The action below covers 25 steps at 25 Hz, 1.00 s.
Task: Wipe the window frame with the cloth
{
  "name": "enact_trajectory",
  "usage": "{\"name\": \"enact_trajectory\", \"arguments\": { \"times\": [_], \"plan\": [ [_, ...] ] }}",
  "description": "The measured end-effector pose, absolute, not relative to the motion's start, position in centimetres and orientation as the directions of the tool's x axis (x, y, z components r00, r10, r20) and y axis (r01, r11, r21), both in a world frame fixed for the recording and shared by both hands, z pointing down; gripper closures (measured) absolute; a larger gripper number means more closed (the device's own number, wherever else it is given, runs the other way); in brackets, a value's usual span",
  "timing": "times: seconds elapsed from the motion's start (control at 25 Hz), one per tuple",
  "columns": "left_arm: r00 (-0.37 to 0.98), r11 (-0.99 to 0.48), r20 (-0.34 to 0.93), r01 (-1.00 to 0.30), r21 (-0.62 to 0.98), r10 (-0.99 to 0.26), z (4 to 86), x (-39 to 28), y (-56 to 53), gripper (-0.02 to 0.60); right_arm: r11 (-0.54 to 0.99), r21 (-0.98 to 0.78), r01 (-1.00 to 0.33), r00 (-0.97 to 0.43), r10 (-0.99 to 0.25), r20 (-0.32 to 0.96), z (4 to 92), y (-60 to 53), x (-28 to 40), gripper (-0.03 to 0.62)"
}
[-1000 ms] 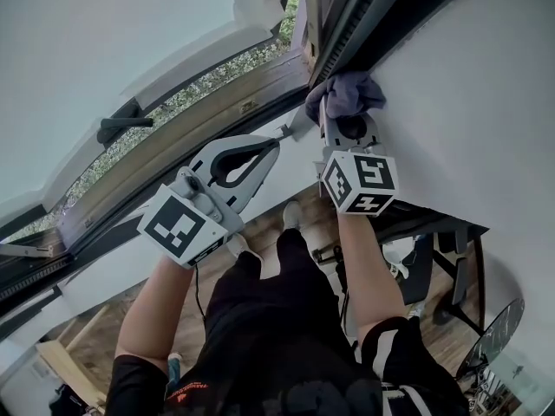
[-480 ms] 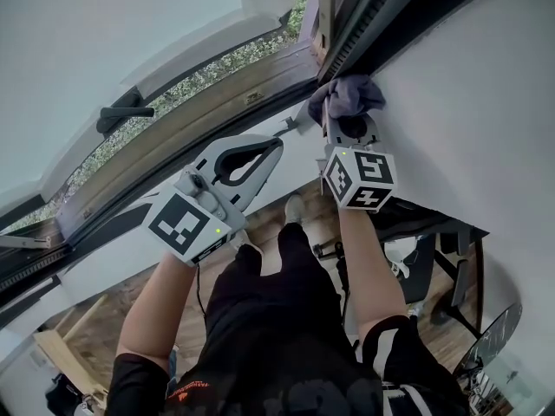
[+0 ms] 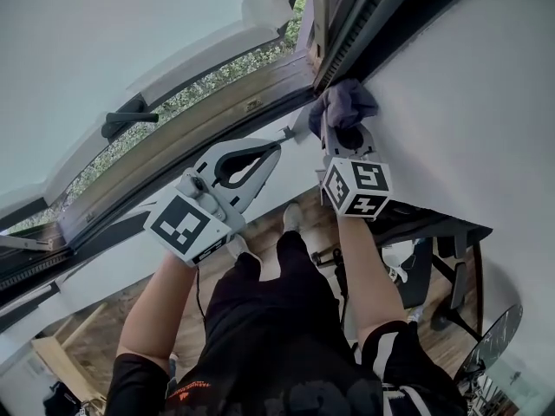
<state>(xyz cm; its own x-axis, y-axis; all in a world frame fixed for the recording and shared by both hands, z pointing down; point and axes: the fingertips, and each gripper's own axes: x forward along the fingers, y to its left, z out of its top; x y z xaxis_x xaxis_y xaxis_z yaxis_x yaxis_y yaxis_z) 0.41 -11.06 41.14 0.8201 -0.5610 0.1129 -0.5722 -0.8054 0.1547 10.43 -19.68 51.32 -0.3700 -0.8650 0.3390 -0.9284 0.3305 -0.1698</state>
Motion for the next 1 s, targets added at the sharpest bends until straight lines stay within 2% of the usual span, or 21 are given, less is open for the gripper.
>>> {"name": "enact_trajectory", "arguments": {
  "times": [0.32, 0.68, 1.0],
  "plan": [
    [0.824, -0.815, 0.067, -0.566, 0.123, -0.563, 35.2, 0.3, -10.6, 0.563, 0.360, -0.118, -0.926, -0.375, -0.914, 0.155, 40.1, -18.0, 10.2, 0.544],
    [0.825, -0.826, -0.053, -0.563, -0.017, -0.562, 26.9, -0.2, -11.0, 0.563, 0.394, -0.030, -0.919, -0.391, -0.917, -0.078, 25.0, -18.8, 10.4, 0.545],
    [0.832, -0.823, -0.137, -0.553, -0.134, -0.537, 22.0, -0.2, -11.4, 0.563, 0.399, 0.014, -0.917, -0.394, -0.899, -0.188, 16.6, -19.1, 10.2, 0.545]
  ]
}}
